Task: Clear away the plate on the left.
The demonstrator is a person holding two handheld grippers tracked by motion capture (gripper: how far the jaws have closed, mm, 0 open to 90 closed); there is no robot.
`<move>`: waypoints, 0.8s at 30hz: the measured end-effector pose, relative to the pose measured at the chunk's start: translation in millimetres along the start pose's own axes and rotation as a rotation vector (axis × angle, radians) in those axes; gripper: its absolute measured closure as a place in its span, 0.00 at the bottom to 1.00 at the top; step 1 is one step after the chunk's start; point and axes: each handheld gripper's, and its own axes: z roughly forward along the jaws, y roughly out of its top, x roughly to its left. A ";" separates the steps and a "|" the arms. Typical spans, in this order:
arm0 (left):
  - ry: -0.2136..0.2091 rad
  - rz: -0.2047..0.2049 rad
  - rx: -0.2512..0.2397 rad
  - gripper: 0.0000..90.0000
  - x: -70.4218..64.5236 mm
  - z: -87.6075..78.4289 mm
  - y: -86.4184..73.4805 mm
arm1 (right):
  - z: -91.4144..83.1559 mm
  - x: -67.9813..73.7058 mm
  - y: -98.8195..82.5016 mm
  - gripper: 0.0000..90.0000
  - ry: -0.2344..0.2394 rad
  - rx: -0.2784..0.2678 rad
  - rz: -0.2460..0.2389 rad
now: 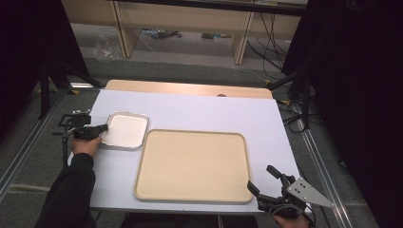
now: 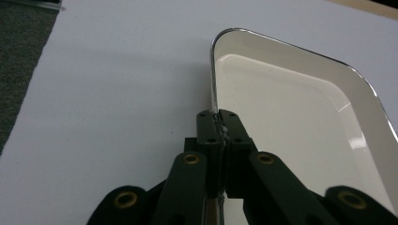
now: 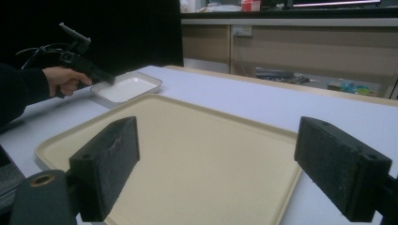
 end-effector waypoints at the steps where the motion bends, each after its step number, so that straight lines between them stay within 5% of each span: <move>1: 0.002 -0.016 -0.010 0.98 -2.9 0.3 0.6 | -0.6 -0.1 0.3 0.17 0.000 0.013 -0.001; 12: 0.028 -0.036 -0.048 0.99 0.1 -6.8 3.2 | -0.5 0.0 0.2 0.17 0.000 0.004 0.001; 14: 0.014 -0.031 -0.071 0.99 2.8 -8.4 4.2 | -0.5 -0.1 0.1 0.17 -0.001 0.003 0.000; 17: -0.002 -0.089 -0.101 0.99 2.6 -11.3 4.9 | -0.3 -0.2 0.1 0.17 -0.002 0.002 0.001; 24: -0.036 -0.106 -0.111 0.99 -1.0 -15.2 6.8 | -0.3 -0.1 0.0 0.17 -0.002 0.001 0.001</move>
